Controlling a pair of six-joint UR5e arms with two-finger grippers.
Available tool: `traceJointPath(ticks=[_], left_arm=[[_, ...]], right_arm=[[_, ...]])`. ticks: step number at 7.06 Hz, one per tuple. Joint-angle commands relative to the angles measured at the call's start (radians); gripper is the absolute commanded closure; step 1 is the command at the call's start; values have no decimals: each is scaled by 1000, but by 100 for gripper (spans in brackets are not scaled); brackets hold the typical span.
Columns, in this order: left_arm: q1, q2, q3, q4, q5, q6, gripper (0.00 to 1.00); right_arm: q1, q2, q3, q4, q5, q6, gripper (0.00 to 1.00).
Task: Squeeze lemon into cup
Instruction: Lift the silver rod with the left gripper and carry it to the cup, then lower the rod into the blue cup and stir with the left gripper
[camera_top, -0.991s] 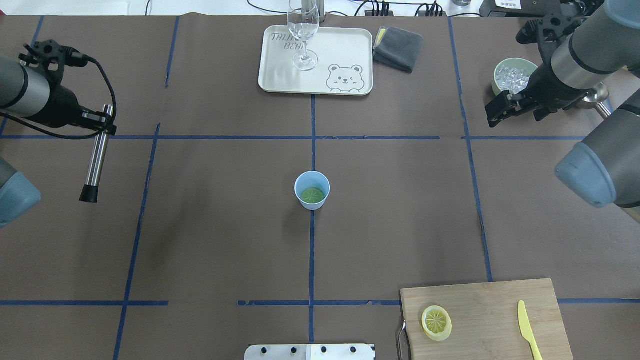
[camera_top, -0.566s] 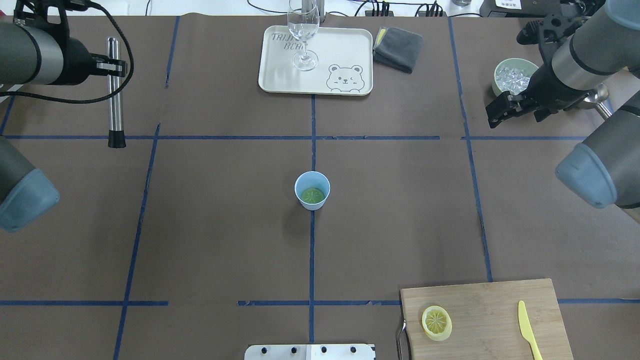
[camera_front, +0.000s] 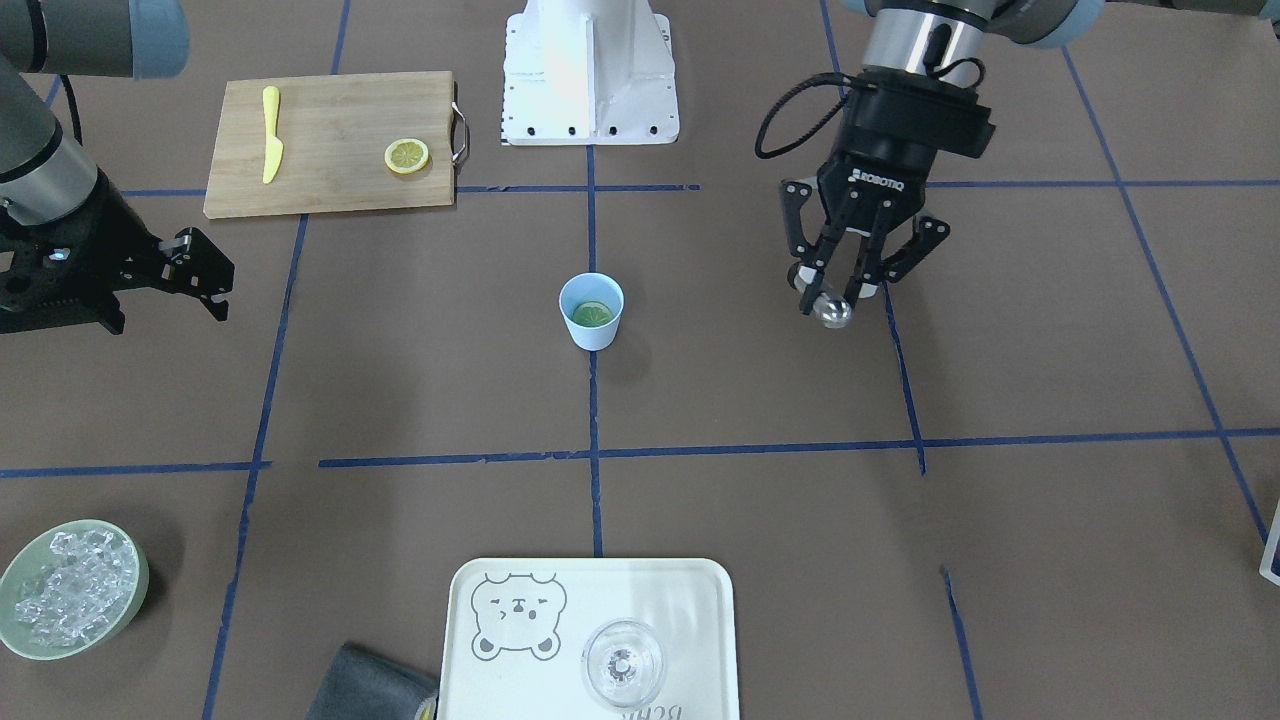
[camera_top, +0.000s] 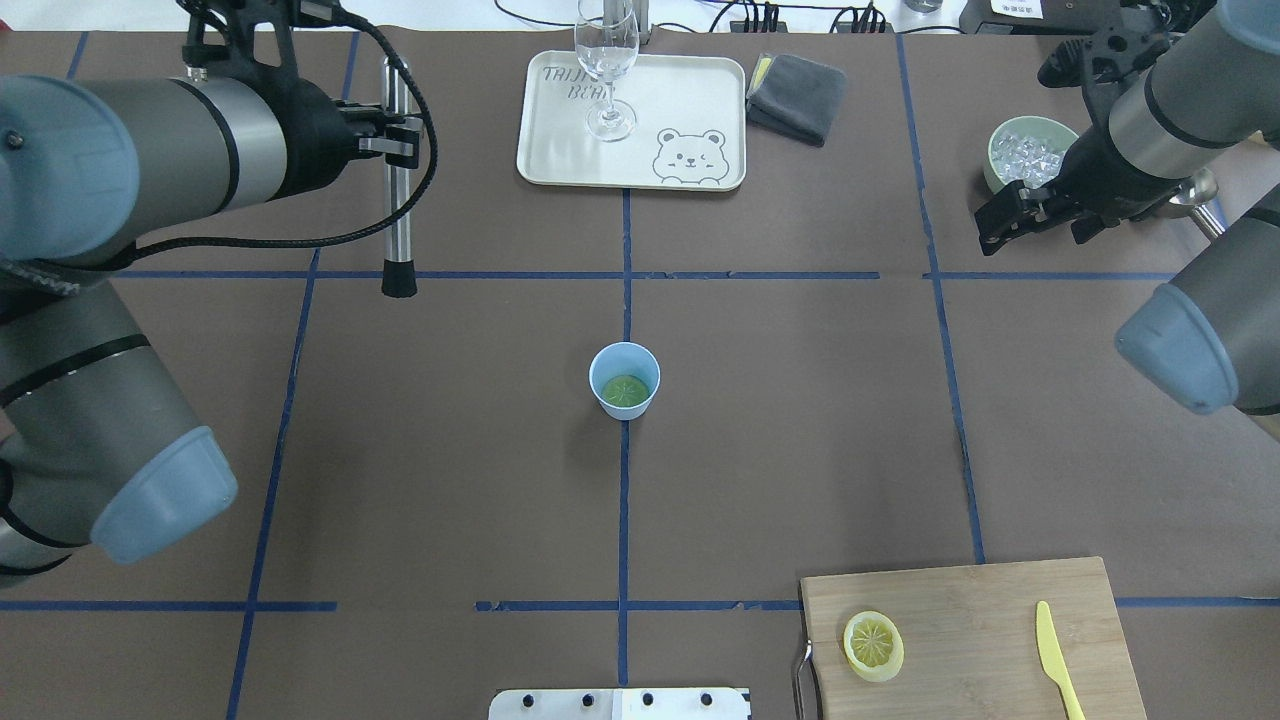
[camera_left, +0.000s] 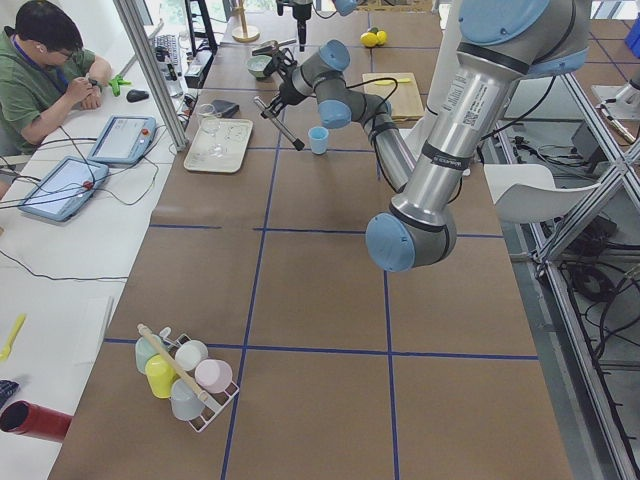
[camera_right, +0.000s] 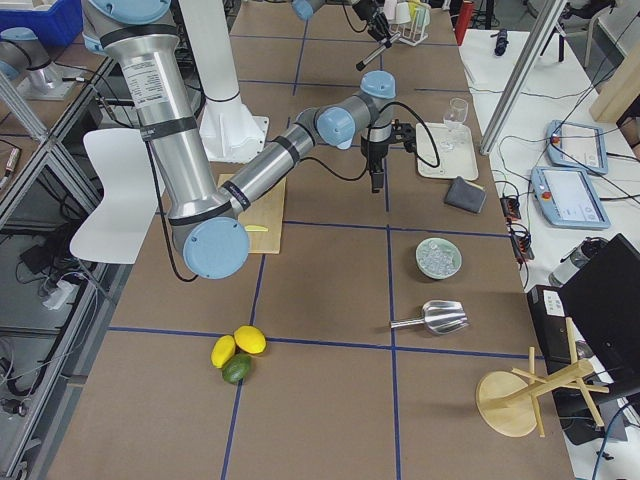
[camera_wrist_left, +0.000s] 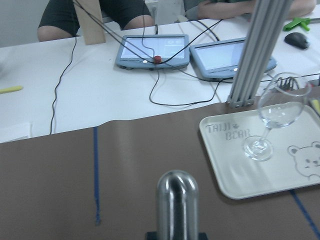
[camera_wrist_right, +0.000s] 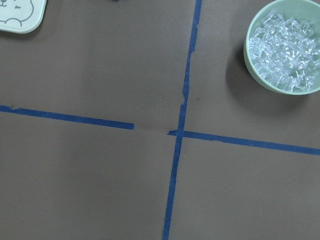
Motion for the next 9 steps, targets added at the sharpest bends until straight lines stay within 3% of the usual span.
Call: traceJointPath(ticks=[1,2,4,5,7,9], left_arm=[[134,-50,-6,-84,308,12,100],[241,-50,5,-156,485,10,100],[300,-43,101,-486,601,9,100],[393,-38,191,-662,737,18,100],[508,-34,232,-692,937,171,100],[568,-49,267,-690,1025,265,100]], right_arm=[[10,-17,11,0,8,-1,0],[12,-19,11,0,8,-1,0],[22,-28,11,0,9,-1,0],[24,-30,11,0,14,-1,0],[36,-40,11,0,34,-2,0],[36,-40,12,0,34,-2,0]])
